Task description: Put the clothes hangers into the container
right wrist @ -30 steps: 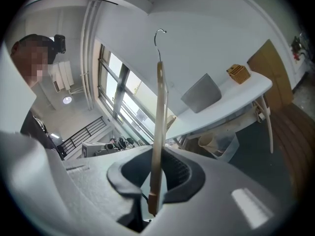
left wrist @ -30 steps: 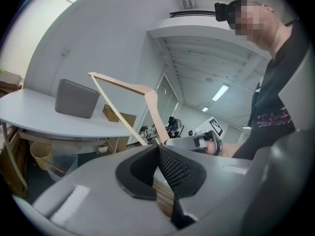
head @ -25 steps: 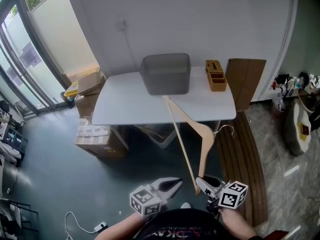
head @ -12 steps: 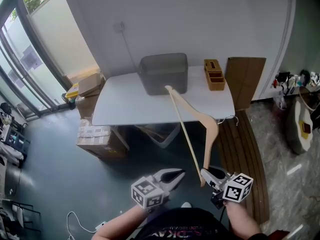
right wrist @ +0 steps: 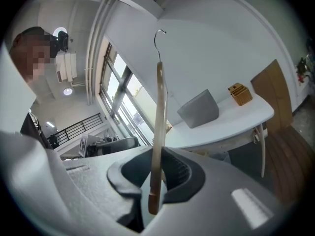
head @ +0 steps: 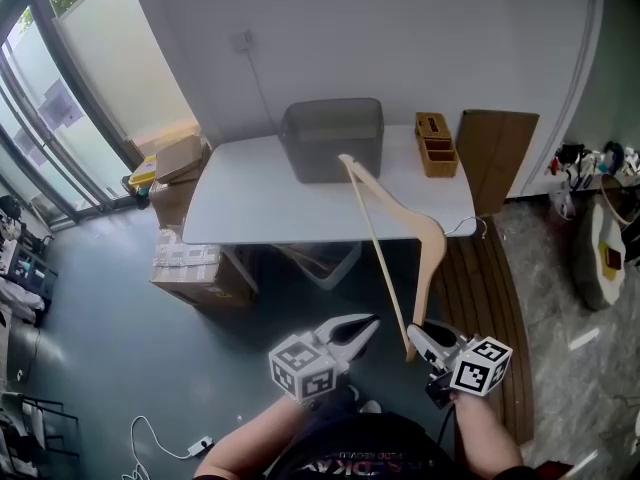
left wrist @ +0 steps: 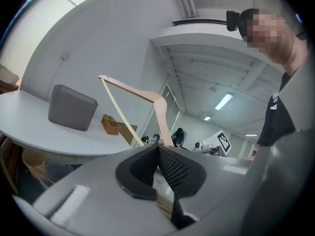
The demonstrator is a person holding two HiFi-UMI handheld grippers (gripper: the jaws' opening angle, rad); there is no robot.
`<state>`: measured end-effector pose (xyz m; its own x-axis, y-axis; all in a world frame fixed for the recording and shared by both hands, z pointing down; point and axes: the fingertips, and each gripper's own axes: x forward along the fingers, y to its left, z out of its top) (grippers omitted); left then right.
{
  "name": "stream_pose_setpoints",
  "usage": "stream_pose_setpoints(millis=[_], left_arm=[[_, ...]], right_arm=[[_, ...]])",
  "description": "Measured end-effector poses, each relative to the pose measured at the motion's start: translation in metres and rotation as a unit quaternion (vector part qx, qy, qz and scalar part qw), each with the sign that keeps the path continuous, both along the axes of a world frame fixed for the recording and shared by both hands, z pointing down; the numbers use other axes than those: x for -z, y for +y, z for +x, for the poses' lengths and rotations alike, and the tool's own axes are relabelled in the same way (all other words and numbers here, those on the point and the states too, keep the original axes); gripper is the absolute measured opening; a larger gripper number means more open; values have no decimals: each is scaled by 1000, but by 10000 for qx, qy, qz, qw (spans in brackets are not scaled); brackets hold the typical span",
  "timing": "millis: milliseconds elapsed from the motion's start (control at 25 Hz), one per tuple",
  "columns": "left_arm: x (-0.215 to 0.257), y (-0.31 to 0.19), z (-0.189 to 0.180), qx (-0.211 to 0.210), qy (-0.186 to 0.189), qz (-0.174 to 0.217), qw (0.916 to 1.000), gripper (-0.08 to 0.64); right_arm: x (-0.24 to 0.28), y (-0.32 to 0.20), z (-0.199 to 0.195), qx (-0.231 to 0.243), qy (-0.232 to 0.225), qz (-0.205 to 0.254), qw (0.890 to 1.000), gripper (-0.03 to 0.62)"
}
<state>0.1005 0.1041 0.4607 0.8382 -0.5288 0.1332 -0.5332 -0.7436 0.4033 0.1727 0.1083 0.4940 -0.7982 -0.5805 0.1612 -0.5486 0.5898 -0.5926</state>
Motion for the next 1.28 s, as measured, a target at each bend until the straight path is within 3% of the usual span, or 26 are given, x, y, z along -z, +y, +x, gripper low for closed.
stream_pose_setpoints(millis=[680, 1280], left_arm=[[5, -108, -65, -62, 188, 7, 9998, 2], [8, -190, -126, -178, 117, 171, 9996, 2]], right_arm=[[16, -118, -54, -127, 440, 154, 9988, 57], [29, -206, -114, -297, 620, 416, 9968, 57]])
